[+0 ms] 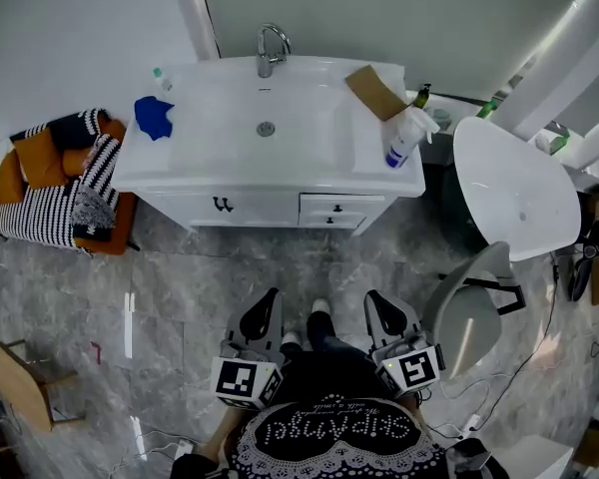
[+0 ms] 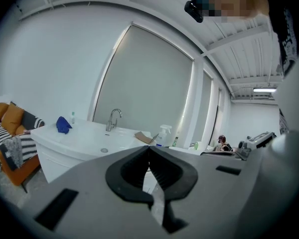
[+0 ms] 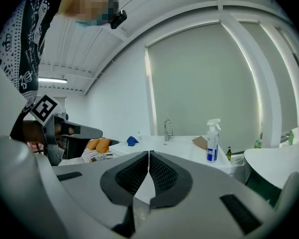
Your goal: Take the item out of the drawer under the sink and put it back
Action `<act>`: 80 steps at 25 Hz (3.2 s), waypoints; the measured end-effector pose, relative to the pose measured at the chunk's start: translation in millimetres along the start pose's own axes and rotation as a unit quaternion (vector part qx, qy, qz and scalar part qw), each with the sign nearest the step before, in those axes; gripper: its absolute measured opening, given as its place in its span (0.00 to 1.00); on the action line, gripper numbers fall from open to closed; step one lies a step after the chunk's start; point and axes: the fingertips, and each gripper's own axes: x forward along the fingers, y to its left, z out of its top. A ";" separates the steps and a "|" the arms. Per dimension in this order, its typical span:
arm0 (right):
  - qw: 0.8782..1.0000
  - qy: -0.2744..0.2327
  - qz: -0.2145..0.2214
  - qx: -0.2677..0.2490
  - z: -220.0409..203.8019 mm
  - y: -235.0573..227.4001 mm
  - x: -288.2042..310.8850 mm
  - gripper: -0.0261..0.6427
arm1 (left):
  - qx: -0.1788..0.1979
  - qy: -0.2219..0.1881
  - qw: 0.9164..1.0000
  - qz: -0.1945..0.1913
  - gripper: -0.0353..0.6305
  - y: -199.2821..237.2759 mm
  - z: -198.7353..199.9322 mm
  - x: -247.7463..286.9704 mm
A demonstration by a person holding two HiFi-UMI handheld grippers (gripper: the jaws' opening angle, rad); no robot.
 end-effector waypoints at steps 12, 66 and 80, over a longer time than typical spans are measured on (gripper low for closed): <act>1.000 -0.005 0.006 0.002 10.3 -55.0 10.1 0.07 | 0.002 -0.015 1.000 0.021 0.06 -13.7 18.9 51.9; 0.996 0.014 -0.084 0.005 26.2 -92.9 128.5 0.07 | 0.005 0.010 0.999 -0.053 0.06 89.9 58.9 156.6; 0.996 0.036 -0.079 0.001 20.1 -94.3 143.6 0.07 | -0.005 0.025 0.999 -0.042 0.06 100.7 58.3 164.7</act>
